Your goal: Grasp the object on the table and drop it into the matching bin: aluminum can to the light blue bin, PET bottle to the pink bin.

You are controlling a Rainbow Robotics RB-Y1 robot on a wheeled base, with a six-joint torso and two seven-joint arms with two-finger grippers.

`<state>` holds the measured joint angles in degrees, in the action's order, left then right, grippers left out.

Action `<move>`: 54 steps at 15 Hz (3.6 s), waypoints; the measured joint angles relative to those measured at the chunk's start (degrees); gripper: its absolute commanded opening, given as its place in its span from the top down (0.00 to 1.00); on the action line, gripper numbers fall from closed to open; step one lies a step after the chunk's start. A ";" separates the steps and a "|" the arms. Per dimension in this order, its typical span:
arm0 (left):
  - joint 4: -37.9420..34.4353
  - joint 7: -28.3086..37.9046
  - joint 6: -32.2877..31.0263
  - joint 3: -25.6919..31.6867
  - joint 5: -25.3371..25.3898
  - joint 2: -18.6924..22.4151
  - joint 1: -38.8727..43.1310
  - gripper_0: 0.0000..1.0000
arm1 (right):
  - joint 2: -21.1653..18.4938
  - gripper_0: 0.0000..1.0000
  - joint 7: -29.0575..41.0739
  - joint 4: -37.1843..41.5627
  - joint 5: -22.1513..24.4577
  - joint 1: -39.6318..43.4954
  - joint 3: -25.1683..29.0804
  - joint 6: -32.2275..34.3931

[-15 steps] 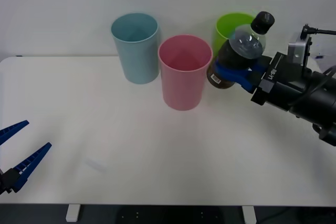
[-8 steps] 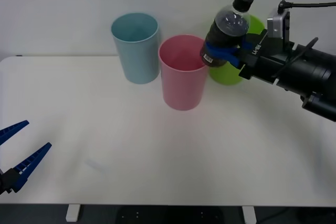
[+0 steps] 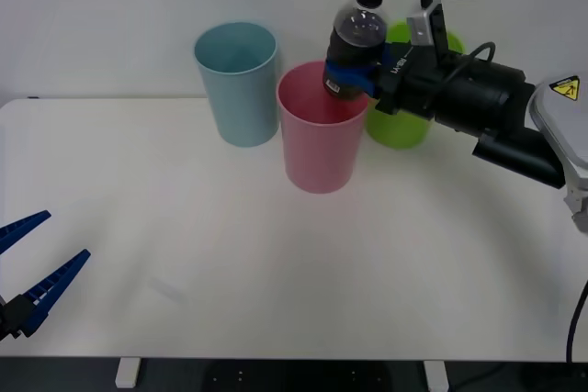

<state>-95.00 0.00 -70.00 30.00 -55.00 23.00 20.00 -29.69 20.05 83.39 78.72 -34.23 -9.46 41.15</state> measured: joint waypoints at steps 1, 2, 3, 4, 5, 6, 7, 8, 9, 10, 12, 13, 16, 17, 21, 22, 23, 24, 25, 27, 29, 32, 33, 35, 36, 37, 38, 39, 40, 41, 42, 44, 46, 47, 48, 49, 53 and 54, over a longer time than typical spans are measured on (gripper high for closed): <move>0.00 0.00 0.00 0.00 0.00 0.00 0.00 0.00 | 0.92 1.00 0.05 -1.34 0.96 -1.13 -0.16 0.08; 0.00 0.00 0.00 0.00 0.00 0.00 0.00 0.00 | 1.77 1.00 0.07 -2.66 1.90 -2.12 -0.34 0.12; 0.00 0.00 0.00 0.00 0.00 0.00 0.00 0.00 | 2.54 1.00 0.07 -3.81 2.85 -3.01 -0.48 0.09; 0.00 0.00 0.00 0.00 0.00 0.00 0.00 0.00 | 3.09 1.00 0.07 -4.61 3.65 -3.63 -0.61 0.08; 0.00 0.00 0.00 0.00 0.00 0.00 0.00 0.00 | 3.60 1.00 0.10 -5.13 4.43 -4.04 -0.71 0.10; 0.00 0.00 0.00 0.00 0.00 0.00 0.00 0.00 | 3.94 1.00 0.21 -5.23 4.97 -4.23 -0.72 0.12; 0.00 0.00 0.00 0.00 0.00 0.00 0.00 0.00 | 4.08 1.00 0.34 -5.26 5.18 -4.26 -0.73 0.09; 0.00 0.00 0.00 0.00 0.00 0.00 0.00 0.00 | 4.10 1.00 0.41 -5.26 5.22 -4.26 -0.73 0.10; 0.00 0.00 0.00 0.00 0.00 0.00 0.00 0.00 | 4.11 1.00 0.42 -5.26 5.23 -4.26 -0.73 0.14; 0.00 0.00 0.00 0.00 0.00 0.00 0.00 0.00 | 4.11 0.98 0.42 -5.26 5.23 -4.26 -0.71 0.15; 0.00 0.00 0.00 0.00 0.00 0.00 0.00 0.00 | 4.11 0.03 0.14 -5.26 5.30 -4.26 -0.70 0.15; 0.00 0.00 0.00 0.00 0.00 0.00 0.00 0.00 | 4.11 0.00 -0.08 -5.26 5.31 -4.26 -0.60 0.15; 0.00 0.00 0.00 0.00 0.00 0.00 0.00 0.00 | 4.11 0.00 -0.51 -5.27 5.31 -4.08 -0.42 0.15; 0.00 0.00 0.00 0.00 0.00 0.00 0.00 0.00 | 4.11 0.00 -0.64 -5.27 5.23 -4.00 -0.32 0.15; 0.00 0.00 0.00 0.00 0.00 0.00 0.00 0.00 | 4.08 0.00 -1.18 -4.07 4.70 -2.27 1.06 0.31; 0.00 0.00 0.00 0.00 0.00 0.00 0.00 0.00 | 3.84 0.00 -1.26 -2.85 4.51 -1.04 1.67 0.36; 0.00 0.00 0.00 0.00 0.00 0.00 0.00 0.00 | 3.24 0.00 -1.31 -1.31 4.03 0.38 2.05 0.39; 0.00 0.00 0.00 0.00 0.00 0.00 0.00 0.00 | 2.49 0.00 -1.32 0.25 3.26 1.57 2.22 0.38; 0.00 0.00 0.00 0.00 0.00 0.00 0.00 0.00 | 1.66 0.00 -1.32 1.85 2.41 2.87 2.45 0.41; 0.00 0.00 0.00 0.00 0.00 0.00 0.00 0.00 | 0.15 0.00 -1.44 5.15 1.01 5.79 3.28 0.45; 0.00 0.00 0.00 0.00 0.00 0.00 0.00 0.00 | -1.66 0.00 -1.61 8.71 -0.63 9.18 4.35 0.51; 0.00 0.00 0.00 0.00 0.00 0.00 0.00 0.00 | -3.94 0.00 -1.99 13.33 -3.06 14.38 5.97 0.61; 0.00 0.00 0.00 0.00 0.00 0.00 0.00 0.00 | -4.54 0.00 -2.17 15.10 -3.51 16.51 6.99 0.91; 0.00 0.00 0.00 0.00 0.00 0.00 0.00 0.00 | -4.87 0.00 -2.57 17.61 -3.79 20.17 10.27 3.74; 0.00 0.00 0.00 0.00 0.00 0.00 0.00 0.00 | -4.90 0.00 -2.92 18.24 -4.17 21.71 12.23 6.35; 0.00 0.00 0.00 0.00 0.00 0.00 0.00 0.00 | -4.87 0.00 -3.24 18.70 -4.47 23.02 13.81 8.38; 0.00 0.00 0.00 0.00 0.00 0.00 0.00 0.00 | -4.87 0.00 -3.59 19.29 -4.66 24.60 15.24 9.87; 0.00 0.00 0.00 0.00 0.00 0.00 0.00 0.00 | -4.87 0.00 -4.07 20.00 -4.86 26.48 16.59 11.14; 0.00 0.00 0.00 0.00 0.00 0.00 0.00 0.00 | -4.87 0.00 -4.47 20.66 -5.02 28.11 17.71 12.06; 0.00 0.00 0.00 0.00 0.00 0.00 0.00 0.00 | -4.86 0.00 -5.01 21.38 -5.09 30.00 19.13 13.32; 0.00 0.00 0.00 0.00 0.00 0.00 0.00 0.00 | -4.84 0.00 -5.71 22.01 -5.13 31.92 20.68 14.65; 0.00 0.00 0.00 0.00 0.00 0.00 0.00 0.00 | -4.70 0.00 -7.59 23.07 -5.42 35.26 23.14 16.92; 0.00 0.00 0.00 0.00 0.00 0.00 0.00 0.00 | -4.68 0.00 -11.71 23.47 -6.11 38.32 24.82 17.74; 0.00 0.00 0.00 0.00 0.00 0.00 0.00 0.00 | -4.68 0.00 -12.90 23.49 -6.39 39.60 25.48 18.24; 0.00 0.00 0.00 0.00 0.00 0.00 0.00 0.00 | -4.58 0.00 -13.45 23.49 -6.53 40.78 26.23 19.24; 0.00 0.00 0.00 0.00 0.00 0.00 0.00 0.00 | -4.21 0.00 -13.71 23.51 -6.55 41.71 27.14 20.38; 0.00 0.00 0.00 0.00 0.00 0.00 0.00 0.00 | -1.82 0.00 -14.48 23.50 -6.59 46.39 31.50 25.12; 0.00 0.00 0.00 0.00 0.00 0.00 0.00 0.00 | -1.33 0.00 -14.58 23.51 -6.63 47.86 32.24 25.59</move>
<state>-95.00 0.00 -70.00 30.00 -55.00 23.00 20.00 -31.02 5.48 106.91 72.09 13.63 22.77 66.74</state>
